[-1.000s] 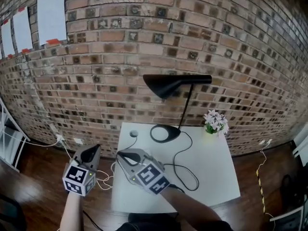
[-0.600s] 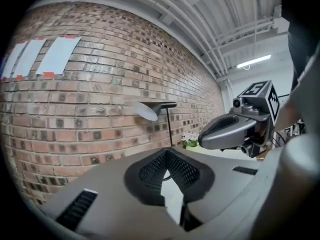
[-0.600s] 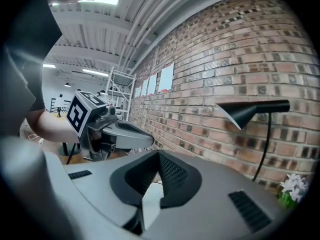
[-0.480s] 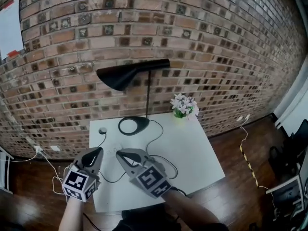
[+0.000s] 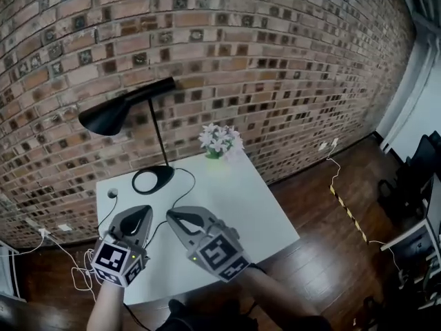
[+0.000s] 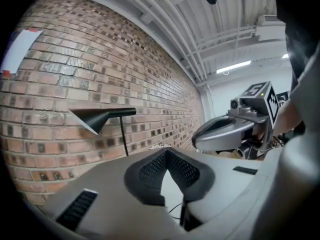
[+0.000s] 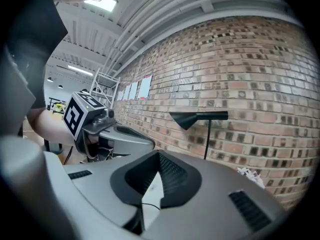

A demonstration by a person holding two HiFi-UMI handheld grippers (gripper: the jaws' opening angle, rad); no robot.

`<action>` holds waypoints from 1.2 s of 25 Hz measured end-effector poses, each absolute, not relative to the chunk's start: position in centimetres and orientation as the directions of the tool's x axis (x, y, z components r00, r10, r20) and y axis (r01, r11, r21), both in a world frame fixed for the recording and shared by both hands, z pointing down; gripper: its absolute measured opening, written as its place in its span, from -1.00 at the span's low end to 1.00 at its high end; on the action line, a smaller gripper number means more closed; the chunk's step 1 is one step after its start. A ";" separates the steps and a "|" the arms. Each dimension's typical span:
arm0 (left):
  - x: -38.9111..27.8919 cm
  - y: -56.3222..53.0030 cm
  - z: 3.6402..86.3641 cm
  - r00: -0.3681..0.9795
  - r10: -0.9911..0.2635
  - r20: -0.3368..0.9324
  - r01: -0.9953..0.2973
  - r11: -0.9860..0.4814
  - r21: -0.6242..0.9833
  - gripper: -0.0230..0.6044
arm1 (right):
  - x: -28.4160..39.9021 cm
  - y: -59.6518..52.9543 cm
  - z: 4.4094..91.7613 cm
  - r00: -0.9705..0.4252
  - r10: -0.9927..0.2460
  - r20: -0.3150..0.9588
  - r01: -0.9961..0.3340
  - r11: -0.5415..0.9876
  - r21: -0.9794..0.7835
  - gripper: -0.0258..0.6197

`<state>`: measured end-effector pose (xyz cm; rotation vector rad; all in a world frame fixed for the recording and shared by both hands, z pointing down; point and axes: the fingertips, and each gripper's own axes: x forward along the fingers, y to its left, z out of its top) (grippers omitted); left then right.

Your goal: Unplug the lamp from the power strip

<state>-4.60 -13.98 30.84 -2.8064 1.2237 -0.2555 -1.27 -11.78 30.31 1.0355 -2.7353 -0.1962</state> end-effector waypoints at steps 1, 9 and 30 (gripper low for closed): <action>-3.4 -13.8 30.8 0.673 -0.729 0.124 -0.717 -0.684 -0.130 -0.96 | -0.2 -11.6 30.3 -0.728 -0.670 0.145 -0.643 0.740 0.197 -0.91; 5.3 -11.6 30.3 0.727 -0.677 0.118 -0.655 -0.735 -0.177 -0.95 | 8.6 -9.5 30.4 -0.678 -0.726 0.113 -0.704 0.686 0.183 -0.91; 27.6 -7.0 30.4 0.875 -0.443 0.195 -0.387 -0.883 -0.267 -0.95 | 30.2 -3.6 29.7 -0.455 -0.889 0.050 -0.881 0.458 0.115 -0.91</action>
